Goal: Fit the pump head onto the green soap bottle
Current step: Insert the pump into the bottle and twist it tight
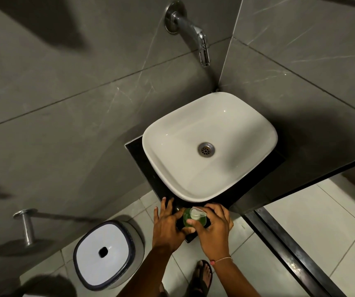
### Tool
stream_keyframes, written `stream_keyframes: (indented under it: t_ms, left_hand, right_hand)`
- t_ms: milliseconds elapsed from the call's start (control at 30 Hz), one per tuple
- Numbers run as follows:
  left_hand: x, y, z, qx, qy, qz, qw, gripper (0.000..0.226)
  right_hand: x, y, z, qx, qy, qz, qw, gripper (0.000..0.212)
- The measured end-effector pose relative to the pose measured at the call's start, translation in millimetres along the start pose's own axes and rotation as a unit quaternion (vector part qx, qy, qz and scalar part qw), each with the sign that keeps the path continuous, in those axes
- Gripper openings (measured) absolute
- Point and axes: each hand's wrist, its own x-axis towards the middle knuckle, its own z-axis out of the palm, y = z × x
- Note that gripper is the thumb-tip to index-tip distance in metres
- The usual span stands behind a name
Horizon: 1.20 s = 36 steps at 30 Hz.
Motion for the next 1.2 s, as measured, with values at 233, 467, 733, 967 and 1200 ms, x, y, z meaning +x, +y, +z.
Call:
stream_keyframes:
  t_ms: [233,467,733,967,1200]
  left_hand:
    - [2,4,-4,0.004,-0.010,0.005,1.000,0.069]
    - [2,1,-2,0.003,-0.003,0.004,1.000,0.064]
    - [2,-3,4,-0.003,0.012,0.010,1.000,0.057]
    - [2,-4,4,0.004,0.015,0.019,1.000,0.065]
    - [2,-6,7,-0.005,0.019,0.019,1.000,0.053]
  right_hand:
    - [2,-7,-3,0.014,-0.017,-0.009,1.000,0.038]
    - [-3,3,3,0.001,0.018,0.018,1.000,0.033]
    - [-4,-9,17,0.017,0.055,0.084,0.995,0.054]
    - [-9,7,6,0.002,0.011,0.031,0.999,0.041]
    - [-6,-3,11,0.011,0.032,0.087,0.996,0.043]
